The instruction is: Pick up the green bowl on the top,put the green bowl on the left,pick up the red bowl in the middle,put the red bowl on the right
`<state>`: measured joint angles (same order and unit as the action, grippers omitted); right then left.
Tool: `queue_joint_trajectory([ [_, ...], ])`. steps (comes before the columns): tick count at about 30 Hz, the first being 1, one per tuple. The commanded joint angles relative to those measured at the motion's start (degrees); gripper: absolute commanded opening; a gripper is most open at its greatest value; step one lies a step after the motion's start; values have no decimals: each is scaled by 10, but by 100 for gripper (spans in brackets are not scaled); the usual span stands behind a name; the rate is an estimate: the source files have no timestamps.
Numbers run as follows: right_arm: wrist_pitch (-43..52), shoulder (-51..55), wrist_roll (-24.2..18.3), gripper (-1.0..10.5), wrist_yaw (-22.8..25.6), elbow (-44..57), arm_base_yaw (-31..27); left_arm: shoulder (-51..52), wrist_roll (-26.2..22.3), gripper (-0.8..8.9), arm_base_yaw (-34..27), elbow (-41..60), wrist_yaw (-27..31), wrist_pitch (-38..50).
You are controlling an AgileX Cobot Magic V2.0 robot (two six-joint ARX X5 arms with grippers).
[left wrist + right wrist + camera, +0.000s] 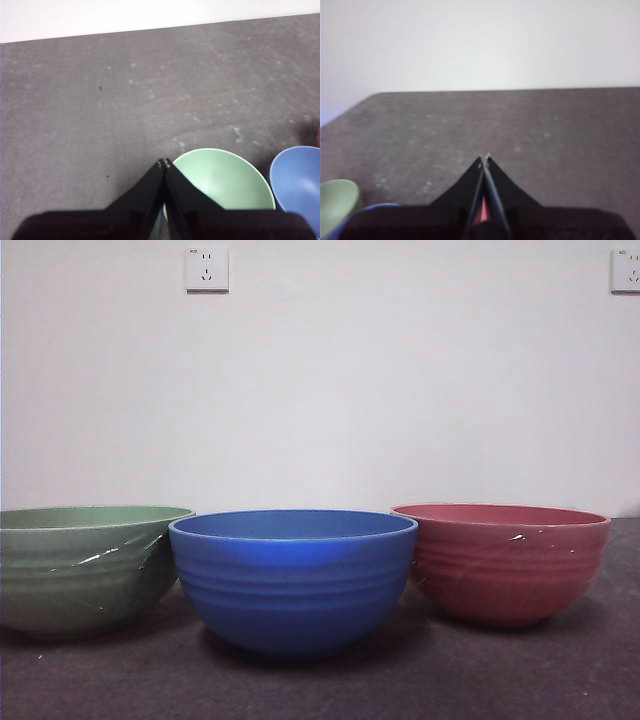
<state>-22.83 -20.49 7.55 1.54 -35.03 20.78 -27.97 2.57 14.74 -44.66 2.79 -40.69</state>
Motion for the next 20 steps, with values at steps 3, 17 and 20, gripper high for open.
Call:
queue_joint_trajectory([
  [3, -22, 0, 5, -16, 4, 3, 2, 8, 2, -4, 4, 1, 1, 0],
  [17, -101, -1, 5, -16, 4, 3, 2, 238, -66, -4, -129, 210, 1, 149],
  [20, -114, -1, 5, -16, 3, 3, 2, 255, -69, -4, -133, 294, 2, 224],
])
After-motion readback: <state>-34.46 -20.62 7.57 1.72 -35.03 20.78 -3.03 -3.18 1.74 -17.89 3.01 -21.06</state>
